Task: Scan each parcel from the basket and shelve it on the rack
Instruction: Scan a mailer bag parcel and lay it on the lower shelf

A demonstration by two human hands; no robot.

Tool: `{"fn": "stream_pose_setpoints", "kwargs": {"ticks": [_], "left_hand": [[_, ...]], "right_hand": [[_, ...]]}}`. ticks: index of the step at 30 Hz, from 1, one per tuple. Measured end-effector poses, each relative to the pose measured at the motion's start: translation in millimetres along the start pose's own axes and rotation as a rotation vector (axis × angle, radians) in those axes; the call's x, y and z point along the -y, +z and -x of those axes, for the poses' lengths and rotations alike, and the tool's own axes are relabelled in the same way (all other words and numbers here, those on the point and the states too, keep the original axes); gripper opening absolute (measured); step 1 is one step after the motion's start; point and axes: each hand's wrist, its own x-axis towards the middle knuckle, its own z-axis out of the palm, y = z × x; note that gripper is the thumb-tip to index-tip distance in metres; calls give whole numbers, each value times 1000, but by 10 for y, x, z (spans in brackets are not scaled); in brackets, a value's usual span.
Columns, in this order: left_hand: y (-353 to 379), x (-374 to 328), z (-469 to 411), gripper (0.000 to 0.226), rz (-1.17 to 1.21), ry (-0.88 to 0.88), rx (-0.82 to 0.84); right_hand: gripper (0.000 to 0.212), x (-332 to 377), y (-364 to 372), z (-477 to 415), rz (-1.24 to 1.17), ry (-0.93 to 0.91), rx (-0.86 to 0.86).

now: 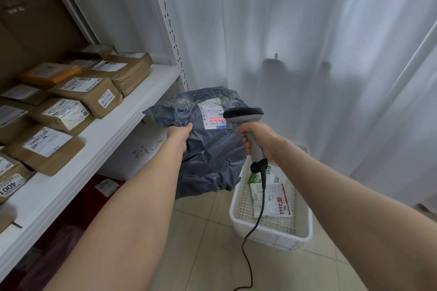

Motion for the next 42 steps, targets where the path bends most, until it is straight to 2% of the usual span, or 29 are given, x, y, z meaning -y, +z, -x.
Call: {"fn": "stream_pose_setpoints", "kwargs": {"ticks": [8, 15, 20, 25, 30, 34, 37, 39, 40, 42], "left_hand": [[-20, 36, -5, 60, -3, -36, 0], [-84, 114, -4, 62, 35, -58, 18], [-238, 285, 45, 70, 143, -137, 102], [-362, 573, 152, 53, 169, -262, 209], [-453, 976, 191, 48, 124, -385, 238], [-600, 1238, 202, 51, 104, -466, 270], [-770, 1395, 288, 59, -4, -541, 437], [-860, 1525, 338, 72, -119, -567, 531], [-887, 1586, 357, 73, -190, -580, 550], [-939, 1717, 387, 59, -273, -591, 521]], "right_hand": [[8, -5, 11, 7, 2, 14, -1], [4, -60, 9, -39, -127, 32, -21], [20, -251, -34, -163, -275, -36, -223], [22, -497, -177, -354, -342, -69, -429], [22, -761, -262, -500, -418, 21, -410], [23, -1023, -197, -654, -262, 132, -390], [22, -1197, -124, -802, -98, 142, -403], [17, -1270, -56, -872, -33, 140, -404], [14, -1297, -17, -896, -15, 137, -399], [13, -1342, 71, -947, 8, 132, -379]]}}
